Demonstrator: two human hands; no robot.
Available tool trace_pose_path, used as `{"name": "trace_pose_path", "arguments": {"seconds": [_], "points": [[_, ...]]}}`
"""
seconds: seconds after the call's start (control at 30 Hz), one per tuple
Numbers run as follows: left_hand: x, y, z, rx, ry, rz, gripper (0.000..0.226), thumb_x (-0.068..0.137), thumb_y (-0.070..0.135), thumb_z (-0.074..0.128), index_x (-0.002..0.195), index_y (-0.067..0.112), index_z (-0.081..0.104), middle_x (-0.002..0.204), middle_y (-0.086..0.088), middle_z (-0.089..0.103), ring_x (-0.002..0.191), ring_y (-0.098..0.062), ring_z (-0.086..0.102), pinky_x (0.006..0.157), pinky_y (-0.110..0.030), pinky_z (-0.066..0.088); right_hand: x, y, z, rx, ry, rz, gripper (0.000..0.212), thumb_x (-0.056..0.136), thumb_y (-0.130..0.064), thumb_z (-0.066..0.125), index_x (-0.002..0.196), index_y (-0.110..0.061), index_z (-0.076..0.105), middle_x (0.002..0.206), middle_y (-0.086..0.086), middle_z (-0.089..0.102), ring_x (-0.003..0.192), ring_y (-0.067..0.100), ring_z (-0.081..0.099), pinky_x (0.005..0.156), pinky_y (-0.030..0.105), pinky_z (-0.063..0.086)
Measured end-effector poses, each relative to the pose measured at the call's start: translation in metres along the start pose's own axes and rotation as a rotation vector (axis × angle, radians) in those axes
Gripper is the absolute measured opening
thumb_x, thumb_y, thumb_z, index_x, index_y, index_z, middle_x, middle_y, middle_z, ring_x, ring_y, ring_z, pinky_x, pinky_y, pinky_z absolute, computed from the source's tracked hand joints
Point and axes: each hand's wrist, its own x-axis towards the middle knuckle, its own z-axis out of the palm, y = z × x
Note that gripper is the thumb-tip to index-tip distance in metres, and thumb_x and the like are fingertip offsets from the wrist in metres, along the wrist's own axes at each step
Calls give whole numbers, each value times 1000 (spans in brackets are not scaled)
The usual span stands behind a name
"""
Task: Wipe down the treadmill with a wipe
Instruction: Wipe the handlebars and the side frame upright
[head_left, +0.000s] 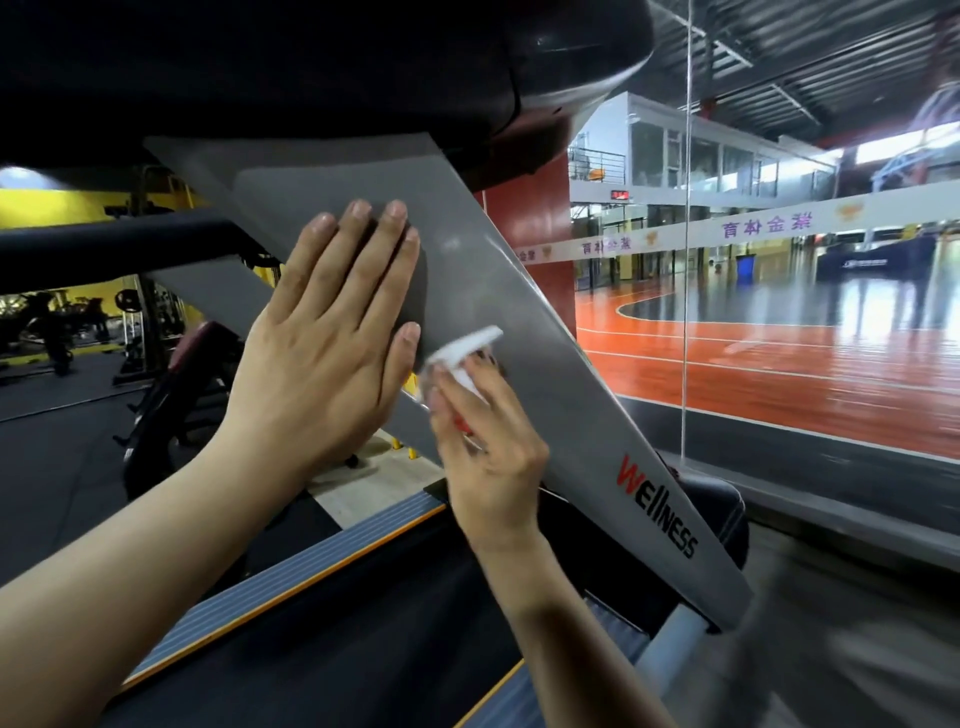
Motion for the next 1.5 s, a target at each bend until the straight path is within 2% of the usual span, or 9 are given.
{"name": "trace_pose_path", "arguments": {"seconds": [0.13, 0.33, 0.6, 0.83, 1.03, 1.1, 1.3, 1.4, 1.5], "points": [[0, -1, -2, 14, 0, 5, 61, 110, 33, 24, 160, -1, 20, 169, -18, 16, 158, -32, 8, 129, -49, 8, -2, 1, 4, -8, 10, 53, 17, 90, 0, 75, 106, -2, 76, 118, 11, 70, 118, 22, 66, 95, 43, 57], [-1, 2, -4, 36, -16, -5, 63, 109, 32, 24, 161, -1, 15, 169, -20, 11, 158, -34, 3, 129, -50, 5, -52, 62, -53, -99, 215, 703, 26, 102, -17, 59, 122, -30, 69, 122, -11, 69, 114, 1, 63, 97, 48, 53], [5, 33, 25, 8, -9, 110, 59, 108, 25, 15, 158, -5, 22, 166, -24, 20, 157, -37, 13, 128, -51, 12, 38, 23, 5, 8, -83, 181, 40, 103, 0, 53, 141, -8, 57, 150, 2, 52, 146, 10, 39, 118, 35, 37], [3, 33, 28, 18, 4, 104, 59, 108, 21, 22, 160, -4, 15, 168, -21, 15, 157, -36, 11, 128, -49, 10, -11, 104, -49, -130, 220, 877, 41, 106, -16, 48, 143, -32, 54, 153, -2, 49, 142, 15, 44, 118, 42, 38], [2, 32, 29, 29, 33, 114, 58, 109, 23, 24, 159, -5, 17, 168, -22, 16, 157, -37, 13, 128, -49, 10, 39, 17, 12, 25, -53, 142, 41, 104, -2, 49, 144, -11, 54, 154, -5, 45, 149, 12, 34, 120, 38, 35], [3, 32, 29, 18, 32, 115, 58, 109, 22, 24, 160, -4, 16, 168, -22, 16, 157, -37, 13, 128, -49, 9, 30, 37, 4, -22, -13, 207, 41, 104, -2, 50, 143, -10, 55, 151, -5, 48, 147, 11, 37, 119, 36, 35], [-1, 34, 31, 60, 15, 106, 60, 109, 24, 16, 160, -4, 4, 170, -21, 7, 158, -36, 5, 129, -48, 2, -51, 124, -69, -201, 283, 938, 38, 106, -16, 48, 141, -28, 56, 142, 6, 59, 136, 26, 52, 108, 21, 35], [1, 36, 32, 48, 7, 94, 61, 109, 26, 15, 161, -4, 4, 170, -20, 7, 158, -36, 4, 128, -48, -1, -52, 75, -34, -161, 233, 650, 45, 100, -1, 50, 140, -21, 58, 148, -1, 55, 142, 20, 46, 119, 42, 36], [0, 36, 32, 21, 4, 88, 60, 109, 26, 16, 161, -3, 5, 170, -21, 7, 158, -37, 5, 128, -49, -1, -47, 26, -5, -68, 45, 312, 47, 99, 8, 50, 142, -10, 56, 151, 2, 51, 146, 17, 40, 120, 38, 34]]}}
